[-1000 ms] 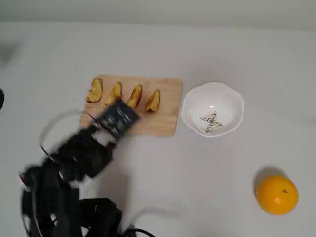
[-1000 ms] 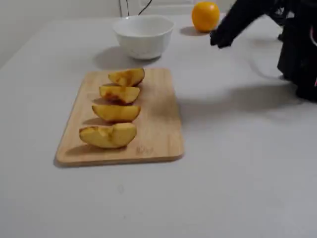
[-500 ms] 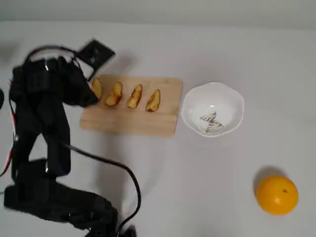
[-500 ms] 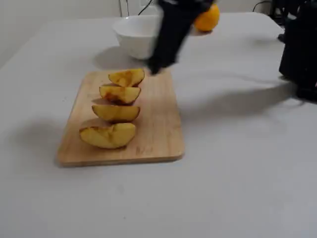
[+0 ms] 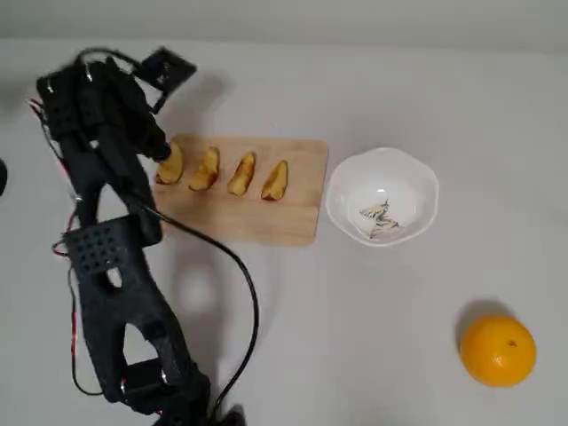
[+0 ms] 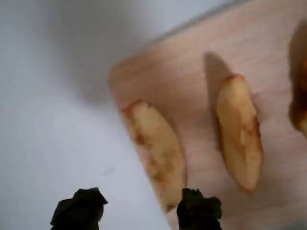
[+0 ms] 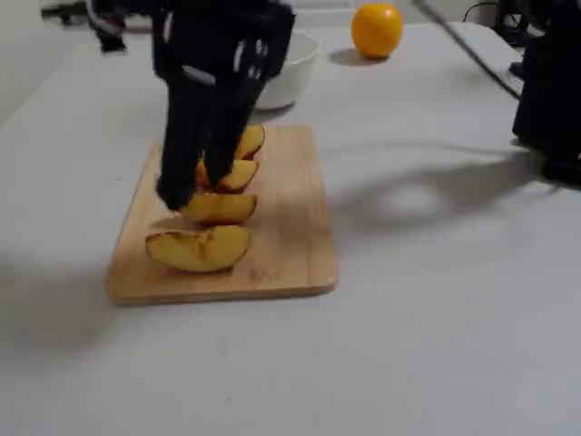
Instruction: Pick up the leftmost apple slice from the cutting board and place it into the bowl
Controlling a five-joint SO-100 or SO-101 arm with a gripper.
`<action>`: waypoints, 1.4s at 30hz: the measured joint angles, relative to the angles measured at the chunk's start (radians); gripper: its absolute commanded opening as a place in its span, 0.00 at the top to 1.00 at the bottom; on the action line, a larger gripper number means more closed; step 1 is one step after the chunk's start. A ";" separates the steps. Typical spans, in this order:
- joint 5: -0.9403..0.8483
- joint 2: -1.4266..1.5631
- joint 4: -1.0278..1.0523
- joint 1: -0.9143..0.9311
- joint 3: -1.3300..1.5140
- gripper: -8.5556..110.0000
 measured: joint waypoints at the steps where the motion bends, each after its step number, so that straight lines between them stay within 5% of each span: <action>1: 0.000 -0.031 0.009 0.000 -0.025 0.74; 12: 0.009 -0.123 0.015 0.000 -0.101 0.77; 21: 0.026 -0.176 -0.023 0.000 -0.101 0.93; 42: 0.224 -0.034 0.026 -0.029 -0.201 0.93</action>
